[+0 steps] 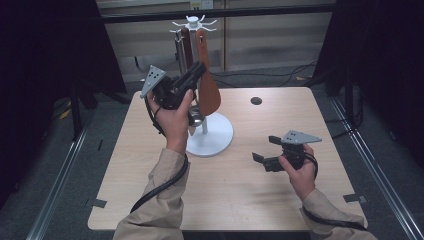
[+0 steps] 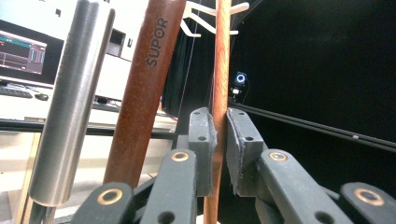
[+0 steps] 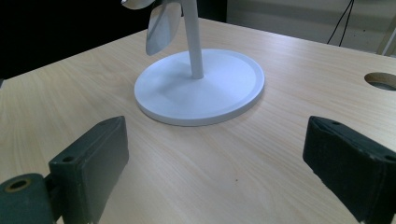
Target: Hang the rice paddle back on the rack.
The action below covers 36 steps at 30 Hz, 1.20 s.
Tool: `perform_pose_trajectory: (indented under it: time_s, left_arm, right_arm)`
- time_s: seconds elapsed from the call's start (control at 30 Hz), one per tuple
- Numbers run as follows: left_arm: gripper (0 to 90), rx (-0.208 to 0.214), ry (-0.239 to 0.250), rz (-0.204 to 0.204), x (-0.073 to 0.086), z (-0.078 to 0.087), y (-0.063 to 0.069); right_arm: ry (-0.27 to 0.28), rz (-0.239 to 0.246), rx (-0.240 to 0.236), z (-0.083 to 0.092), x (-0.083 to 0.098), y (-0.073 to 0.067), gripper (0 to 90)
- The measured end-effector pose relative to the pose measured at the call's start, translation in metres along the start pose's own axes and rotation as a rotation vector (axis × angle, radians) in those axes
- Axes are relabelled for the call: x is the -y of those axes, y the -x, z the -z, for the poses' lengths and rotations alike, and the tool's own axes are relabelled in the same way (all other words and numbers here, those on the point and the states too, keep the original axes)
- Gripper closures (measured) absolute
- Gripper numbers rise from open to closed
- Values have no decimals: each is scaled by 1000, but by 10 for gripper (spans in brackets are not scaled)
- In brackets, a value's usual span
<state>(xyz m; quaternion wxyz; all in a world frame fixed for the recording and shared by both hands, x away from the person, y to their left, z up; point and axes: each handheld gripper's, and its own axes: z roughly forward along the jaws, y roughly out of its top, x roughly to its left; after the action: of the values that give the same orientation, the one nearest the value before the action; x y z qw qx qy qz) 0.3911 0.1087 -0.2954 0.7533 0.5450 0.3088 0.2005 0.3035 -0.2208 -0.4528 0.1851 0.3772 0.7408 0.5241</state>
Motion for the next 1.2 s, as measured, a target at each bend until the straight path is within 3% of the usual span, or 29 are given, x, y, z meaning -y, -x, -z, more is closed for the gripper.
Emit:
perform_pose_trajectory:
  time_s: [0.33,1.2]
  left_arm:
    - [752,-41,-15,7,3,2,-3]
    - [677,-59,-41,-6,8,9,0]
  right_arm:
    - [-5,8,-5,-1,0,-1,64]
    - [-6,17,-13,-1,-1,-3,64]
